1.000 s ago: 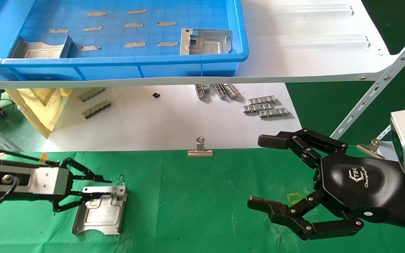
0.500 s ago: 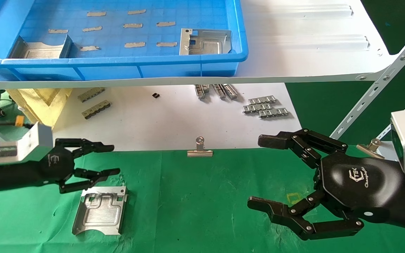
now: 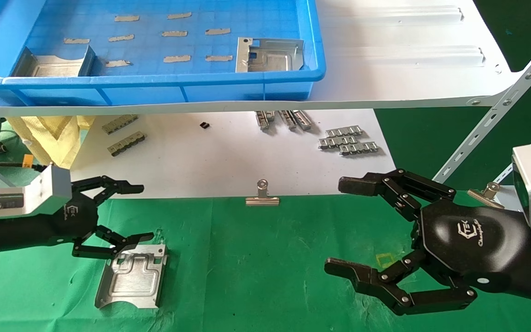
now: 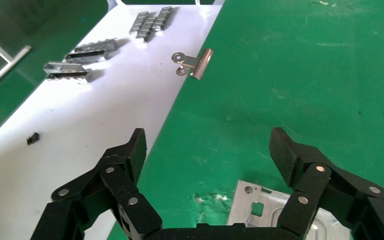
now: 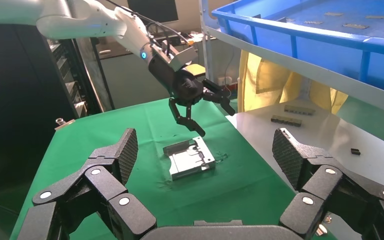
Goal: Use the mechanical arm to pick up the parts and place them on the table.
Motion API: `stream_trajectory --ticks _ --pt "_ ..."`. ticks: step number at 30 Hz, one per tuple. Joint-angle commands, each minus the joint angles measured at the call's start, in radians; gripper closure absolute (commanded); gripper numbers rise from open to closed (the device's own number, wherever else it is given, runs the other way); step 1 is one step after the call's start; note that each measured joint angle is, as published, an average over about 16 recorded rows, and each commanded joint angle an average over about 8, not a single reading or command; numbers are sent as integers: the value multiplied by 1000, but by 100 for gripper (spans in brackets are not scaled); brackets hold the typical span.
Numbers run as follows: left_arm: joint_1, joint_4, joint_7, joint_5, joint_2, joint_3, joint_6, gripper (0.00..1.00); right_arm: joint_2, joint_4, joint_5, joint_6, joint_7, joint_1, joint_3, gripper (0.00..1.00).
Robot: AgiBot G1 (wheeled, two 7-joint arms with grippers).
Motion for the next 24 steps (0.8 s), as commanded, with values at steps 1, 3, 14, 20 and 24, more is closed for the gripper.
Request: stream_trajectory --ticks 1,3,14,20,24 --pt "2 -8 -3 1 -1 -3 -1 0 0 0 0 0 0 0 0 0" --pt "18 -41 -24 -6 -7 -20 -4 0 0 0 0 0 0 0 0 0" --pt "121 -252 -159 -47 -47 -126 -23 0 0 0 0 0 0 0 0 0" --pt "176 -366 -232 -69 -69 -183 -34 0 0 0 0 0 0 0 0 0" --pt "213 -442 -281 -83 -83 -221 -41 0 0 0 0 0 0 0 0 0"
